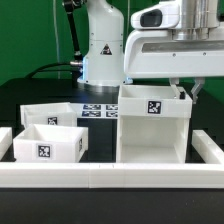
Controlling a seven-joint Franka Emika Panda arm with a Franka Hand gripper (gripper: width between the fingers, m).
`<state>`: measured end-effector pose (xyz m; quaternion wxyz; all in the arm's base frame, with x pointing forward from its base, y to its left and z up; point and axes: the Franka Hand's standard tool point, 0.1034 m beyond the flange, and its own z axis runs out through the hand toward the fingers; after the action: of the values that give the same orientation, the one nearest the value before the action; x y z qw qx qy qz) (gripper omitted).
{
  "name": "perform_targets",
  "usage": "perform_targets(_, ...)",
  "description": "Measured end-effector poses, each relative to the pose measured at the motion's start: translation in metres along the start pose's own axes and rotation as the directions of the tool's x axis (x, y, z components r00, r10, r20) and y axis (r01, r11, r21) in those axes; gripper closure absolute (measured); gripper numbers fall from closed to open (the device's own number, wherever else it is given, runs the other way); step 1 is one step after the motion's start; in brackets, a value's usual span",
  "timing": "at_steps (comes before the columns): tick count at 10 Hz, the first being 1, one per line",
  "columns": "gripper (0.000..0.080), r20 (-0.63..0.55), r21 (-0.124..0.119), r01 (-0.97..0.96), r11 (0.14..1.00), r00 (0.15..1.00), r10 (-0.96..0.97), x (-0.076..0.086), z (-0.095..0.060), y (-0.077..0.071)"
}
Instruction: Assemble drawer
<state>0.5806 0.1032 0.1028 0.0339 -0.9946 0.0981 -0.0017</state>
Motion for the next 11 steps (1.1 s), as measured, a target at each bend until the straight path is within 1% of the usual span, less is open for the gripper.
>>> perform_targets(2, 0.0762, 0.006, 0.007, -0.137, 0.991, 0.991, 0.137, -0.0009, 0.0001, -0.0018)
perform_targets(3, 0.0762, 0.014, 0.004, -0.242, 0.970, 0.970, 0.242, -0.0014, 0.0002, -0.0007)
perform_targets(4, 0.0762, 0.018, 0.011, -0.296, 0.955, 0.955, 0.296, 0.0009, 0.0000, 0.0015)
perform_targets(6, 0.0762, 0.018, 0.014, -0.465, 0.885, 0.885, 0.465, 0.0074, -0.0001, 0.0056)
perform_targets(7, 0.0762, 0.019, 0.017, -0.498, 0.867, 0.867, 0.498, 0.0072, -0.0001, 0.0040)
perform_targets(10, 0.0762, 0.038, 0.027, -0.649, 0.761, 0.761, 0.648, 0.0061, -0.0001, -0.0007)
perform_targets(11, 0.0762, 0.050, 0.032, -0.685, 0.728, 0.729, 0.683, 0.0082, 0.0002, 0.0050)
